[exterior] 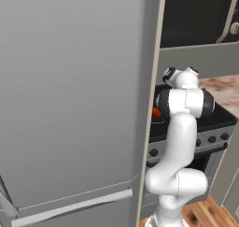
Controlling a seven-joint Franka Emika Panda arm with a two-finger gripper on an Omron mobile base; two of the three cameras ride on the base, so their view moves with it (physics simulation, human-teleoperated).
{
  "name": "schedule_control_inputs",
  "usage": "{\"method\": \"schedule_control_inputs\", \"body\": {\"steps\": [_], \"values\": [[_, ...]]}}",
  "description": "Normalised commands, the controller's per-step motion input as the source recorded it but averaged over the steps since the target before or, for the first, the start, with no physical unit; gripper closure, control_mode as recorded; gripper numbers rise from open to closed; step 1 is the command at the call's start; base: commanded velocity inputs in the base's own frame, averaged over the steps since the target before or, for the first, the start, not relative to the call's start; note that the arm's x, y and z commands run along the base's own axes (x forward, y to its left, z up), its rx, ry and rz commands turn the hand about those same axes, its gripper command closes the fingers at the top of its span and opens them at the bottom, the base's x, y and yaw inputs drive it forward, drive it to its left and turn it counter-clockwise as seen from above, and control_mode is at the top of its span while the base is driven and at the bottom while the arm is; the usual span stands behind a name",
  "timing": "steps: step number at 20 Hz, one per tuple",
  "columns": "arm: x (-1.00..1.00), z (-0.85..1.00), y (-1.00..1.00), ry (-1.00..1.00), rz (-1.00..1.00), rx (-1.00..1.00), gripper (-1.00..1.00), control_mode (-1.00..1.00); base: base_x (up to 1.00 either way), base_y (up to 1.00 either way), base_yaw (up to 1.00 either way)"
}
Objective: Place the pan on the front left burner on the stove. Then place the tomato and the onion in the pan and turn on the front left burner.
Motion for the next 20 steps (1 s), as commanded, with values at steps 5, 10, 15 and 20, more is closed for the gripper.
{"method": "schedule_control_inputs", "body": {"steps": [5,10,15,20], "values": [[-0.49,0.34,0.12,0.00,-0.03,0.00,-1.00,-1.00,0.00,0.00,0.00],[-0.63,0.39,0.01,0.01,-0.07,0.00,-1.00,-1.00,0.00,0.00,0.00],[-0.77,0.51,0.00,0.02,-0.08,0.09,-1.00,-1.00,0.00,0.00,0.00],[-0.75,0.53,0.00,0.07,-0.12,0.18,-1.00,-1.00,0.00,0.00,0.00]]}}
